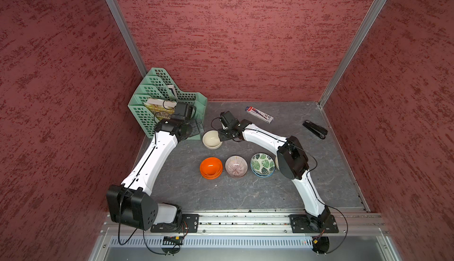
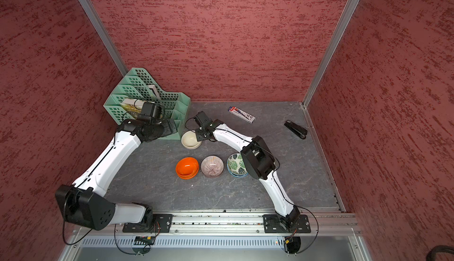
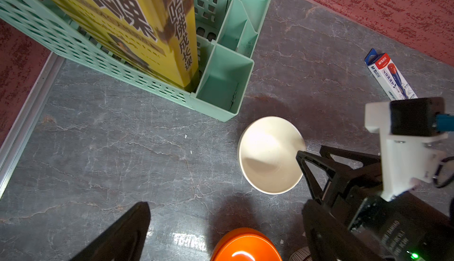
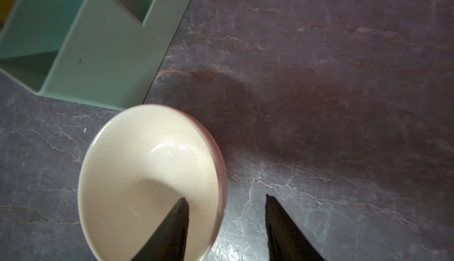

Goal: Stack the bowls
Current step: Pick up the bowl from the center of the board, then place the bowl on the bowl.

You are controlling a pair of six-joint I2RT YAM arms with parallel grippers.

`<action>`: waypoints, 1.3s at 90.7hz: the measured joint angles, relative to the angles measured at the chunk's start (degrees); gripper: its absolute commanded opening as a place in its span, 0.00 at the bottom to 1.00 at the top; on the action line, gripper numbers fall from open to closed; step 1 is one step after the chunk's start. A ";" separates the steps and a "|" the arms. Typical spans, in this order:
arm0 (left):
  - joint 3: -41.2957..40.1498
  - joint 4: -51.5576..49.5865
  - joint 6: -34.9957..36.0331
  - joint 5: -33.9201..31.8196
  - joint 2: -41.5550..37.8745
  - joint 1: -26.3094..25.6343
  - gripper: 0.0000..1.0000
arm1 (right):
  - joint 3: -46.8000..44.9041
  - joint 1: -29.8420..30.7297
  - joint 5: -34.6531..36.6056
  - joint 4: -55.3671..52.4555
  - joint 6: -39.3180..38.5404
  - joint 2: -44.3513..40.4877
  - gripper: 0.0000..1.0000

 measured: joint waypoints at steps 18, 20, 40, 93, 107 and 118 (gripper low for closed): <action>-0.48 0.09 0.02 0.02 -0.02 -0.22 1.00 | 1.16 0.26 -0.66 0.07 0.57 2.69 0.43; -0.59 0.09 0.04 0.04 -0.02 -0.22 1.00 | 1.40 0.31 -0.68 0.04 0.66 3.04 0.42; -1.31 0.26 0.31 0.04 -0.13 -0.22 1.00 | 1.92 0.72 -0.57 0.59 1.75 3.72 0.08; -1.49 0.96 0.46 0.00 -0.13 -0.28 1.00 | -16.48 -7.89 1.66 1.55 4.61 -13.73 0.00; -1.29 1.07 0.48 -0.28 0.02 -1.09 1.00 | -30.62 -16.83 2.60 2.45 5.75 -31.89 0.00; 0.42 1.16 0.48 -0.42 1.42 -2.84 1.00 | -42.25 -23.82 3.65 0.94 6.32 -47.06 0.00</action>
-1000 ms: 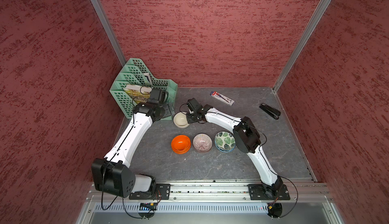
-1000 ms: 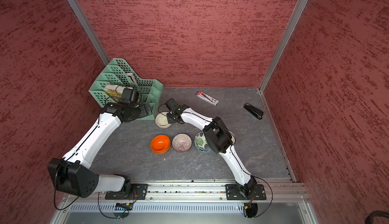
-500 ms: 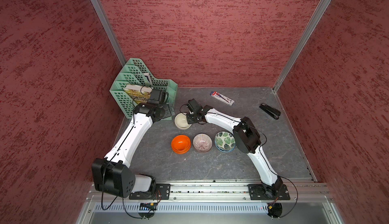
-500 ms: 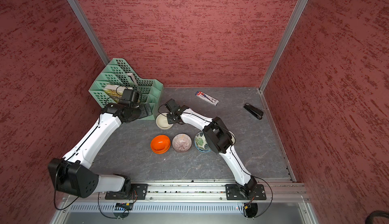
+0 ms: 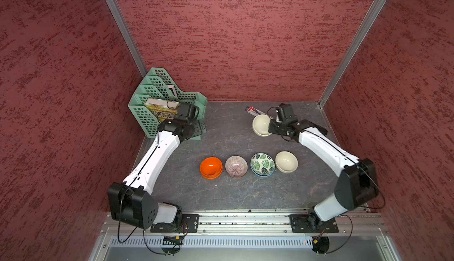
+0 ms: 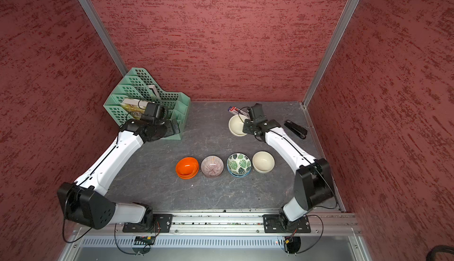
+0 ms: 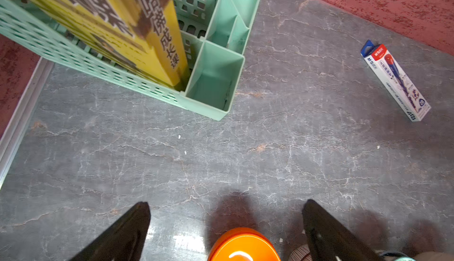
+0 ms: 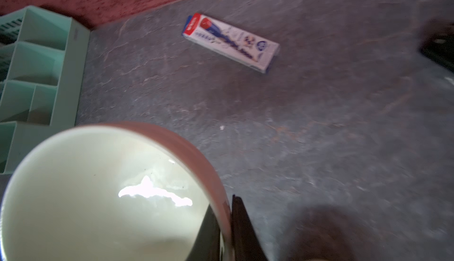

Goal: Stack the bowls
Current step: Place the bowl on the bowl.

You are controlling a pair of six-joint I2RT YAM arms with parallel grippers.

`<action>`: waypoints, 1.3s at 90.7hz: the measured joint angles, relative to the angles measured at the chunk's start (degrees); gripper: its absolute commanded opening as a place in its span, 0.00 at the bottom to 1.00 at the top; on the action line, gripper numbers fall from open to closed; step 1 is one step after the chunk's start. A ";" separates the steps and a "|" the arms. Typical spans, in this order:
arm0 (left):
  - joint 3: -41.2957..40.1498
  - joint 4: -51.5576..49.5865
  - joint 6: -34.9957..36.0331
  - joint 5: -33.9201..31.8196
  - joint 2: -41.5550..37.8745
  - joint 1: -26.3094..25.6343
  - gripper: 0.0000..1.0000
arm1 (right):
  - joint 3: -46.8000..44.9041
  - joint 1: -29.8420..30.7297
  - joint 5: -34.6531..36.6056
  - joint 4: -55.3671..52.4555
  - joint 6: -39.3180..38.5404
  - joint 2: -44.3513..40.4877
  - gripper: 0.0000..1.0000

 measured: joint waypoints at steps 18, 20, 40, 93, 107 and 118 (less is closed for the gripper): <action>3.74 0.35 -0.04 0.07 4.59 -3.30 1.00 | -12.09 -4.79 0.37 -8.46 -0.46 -16.28 0.00; 3.96 0.48 -0.04 0.04 5.05 -3.58 1.00 | -13.18 -5.22 0.28 -9.57 -0.52 -17.79 0.00; 5.99 0.59 -0.04 0.20 7.56 -5.35 1.00 | -18.49 -7.28 0.24 -15.82 -1.07 -23.39 0.00; 8.61 -0.28 -0.04 -1.18 7.69 -5.68 1.00 | -21.88 -8.55 0.55 -14.43 -3.15 -16.39 0.00; 8.94 -0.46 -0.04 -1.31 8.02 -5.77 1.00 | -23.02 -9.16 0.59 -13.55 -3.52 -15.93 0.00; 8.94 -0.50 -0.04 -1.31 8.24 -5.79 1.00 | -23.96 -9.49 0.57 -12.96 -3.72 -15.32 0.00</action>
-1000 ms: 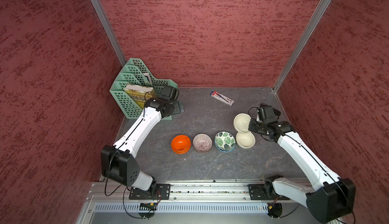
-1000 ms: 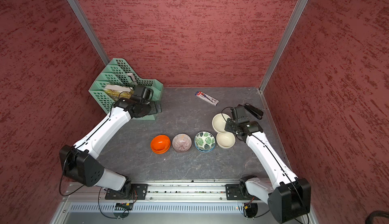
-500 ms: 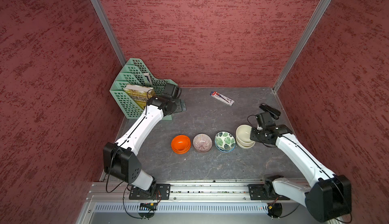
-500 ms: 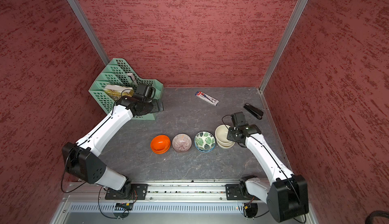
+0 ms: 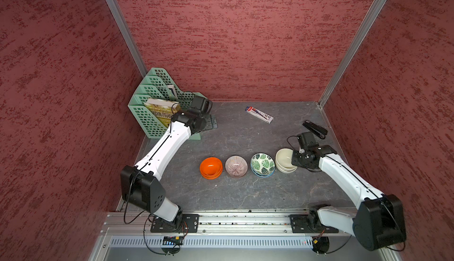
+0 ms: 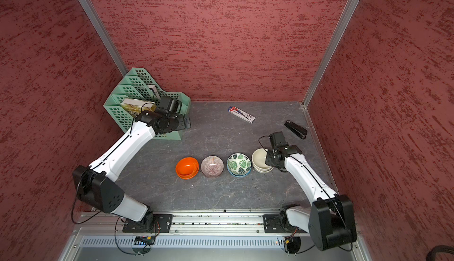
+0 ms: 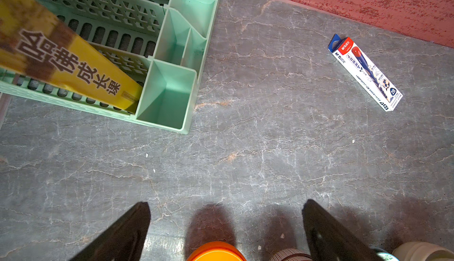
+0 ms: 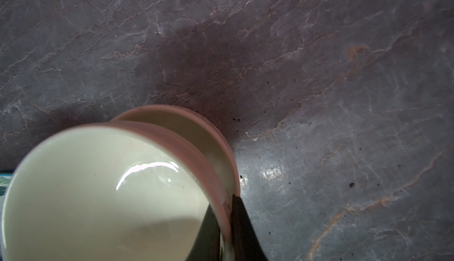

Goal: Stack the bowls
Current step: Place the bowl on the bowl.

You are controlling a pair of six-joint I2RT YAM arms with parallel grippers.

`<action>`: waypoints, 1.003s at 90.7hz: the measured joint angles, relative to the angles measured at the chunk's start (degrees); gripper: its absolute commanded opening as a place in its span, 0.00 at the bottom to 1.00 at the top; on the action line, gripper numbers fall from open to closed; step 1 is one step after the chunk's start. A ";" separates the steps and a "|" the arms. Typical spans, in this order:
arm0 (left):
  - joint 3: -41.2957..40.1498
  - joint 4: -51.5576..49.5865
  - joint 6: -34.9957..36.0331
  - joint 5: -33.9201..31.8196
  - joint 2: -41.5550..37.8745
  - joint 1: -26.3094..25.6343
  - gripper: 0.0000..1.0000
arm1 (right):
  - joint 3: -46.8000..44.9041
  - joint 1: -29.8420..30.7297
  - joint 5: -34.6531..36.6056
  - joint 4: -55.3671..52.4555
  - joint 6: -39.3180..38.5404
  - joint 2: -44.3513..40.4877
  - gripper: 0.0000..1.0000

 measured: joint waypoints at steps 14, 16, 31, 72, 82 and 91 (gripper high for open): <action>0.00 0.00 0.00 -0.02 0.00 0.00 1.00 | -0.13 -0.15 0.00 0.57 -0.20 0.79 0.02; 0.02 0.00 0.00 -0.02 0.00 0.00 1.00 | -0.13 -0.15 0.00 0.66 -0.20 0.83 0.03; 0.02 0.00 0.00 -0.04 0.00 0.00 1.00 | -0.13 -0.15 0.00 0.96 -0.22 1.16 0.16; 0.00 0.00 0.00 -0.26 0.00 0.00 1.00 | 0.00 -0.20 0.42 0.87 -0.48 0.17 0.40; 0.00 0.00 0.00 -0.39 0.00 0.00 1.00 | 1.09 -0.20 0.52 0.13 -0.76 -1.66 0.36; 0.00 0.00 0.00 -0.44 0.00 -0.02 1.00 | 2.25 -0.26 0.55 0.00 -1.09 -2.38 0.27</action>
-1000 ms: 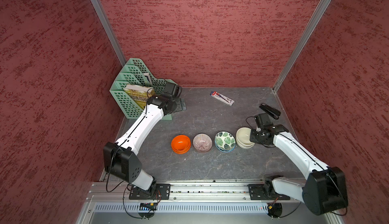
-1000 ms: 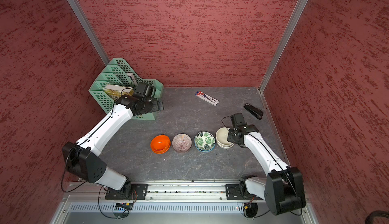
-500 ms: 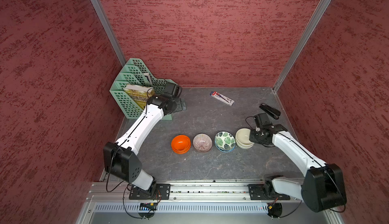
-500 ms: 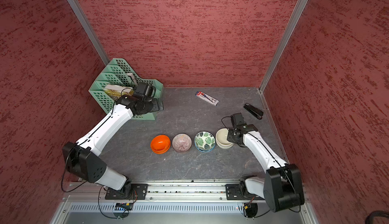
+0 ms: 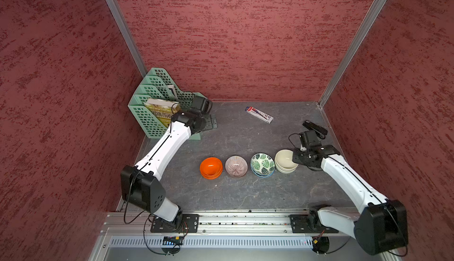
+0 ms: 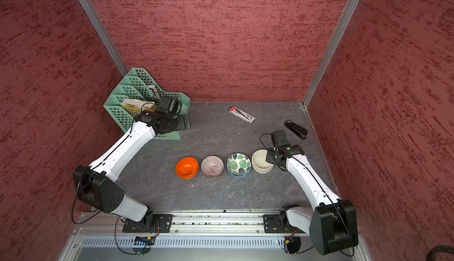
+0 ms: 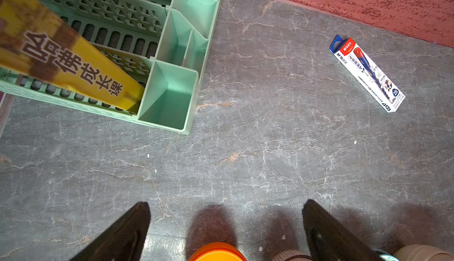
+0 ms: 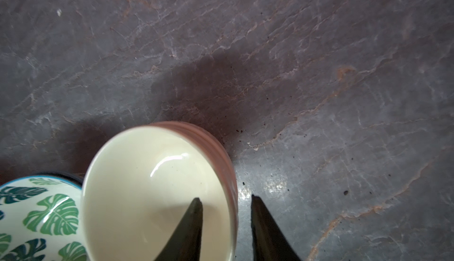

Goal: Stack the bowls
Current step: Place the bowl on the bowl.

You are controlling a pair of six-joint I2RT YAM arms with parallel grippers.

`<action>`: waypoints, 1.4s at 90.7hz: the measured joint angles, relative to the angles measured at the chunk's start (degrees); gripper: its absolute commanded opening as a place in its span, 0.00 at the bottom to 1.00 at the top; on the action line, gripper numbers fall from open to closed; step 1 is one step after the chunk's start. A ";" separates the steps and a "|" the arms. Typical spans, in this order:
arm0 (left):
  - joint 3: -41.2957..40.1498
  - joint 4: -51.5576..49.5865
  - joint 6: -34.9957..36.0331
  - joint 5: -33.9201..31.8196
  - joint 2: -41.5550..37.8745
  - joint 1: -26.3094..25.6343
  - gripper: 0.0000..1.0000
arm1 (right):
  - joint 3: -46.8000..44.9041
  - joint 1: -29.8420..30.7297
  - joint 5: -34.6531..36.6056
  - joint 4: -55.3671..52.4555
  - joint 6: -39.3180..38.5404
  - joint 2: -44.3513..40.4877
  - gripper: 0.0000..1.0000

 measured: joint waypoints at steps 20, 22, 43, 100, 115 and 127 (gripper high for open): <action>0.00 -0.07 0.00 -0.42 0.00 -0.22 1.00 | -0.09 -0.55 -0.07 0.13 -0.59 0.00 0.16; 0.00 -0.07 0.00 -0.42 0.00 -0.22 1.00 | -0.22 -0.66 -0.04 0.15 -0.59 0.00 0.15; 0.00 -0.15 0.00 -0.48 0.00 -0.22 1.00 | -1.70 -1.33 -0.33 1.07 -0.63 0.00 0.10; 0.00 -0.20 0.04 -0.87 0.00 -1.18 1.00 | -3.34 -1.68 -0.63 2.21 -0.37 -3.82 0.29; 0.00 -0.22 0.26 -1.07 0.00 -4.22 1.00 | -3.02 -1.70 -2.10 1.99 -0.35 -7.63 0.23; 0.00 -0.22 0.44 -0.61 0.00 -8.15 1.00 | -3.28 -1.60 -7.39 2.82 -1.49 -11.72 0.25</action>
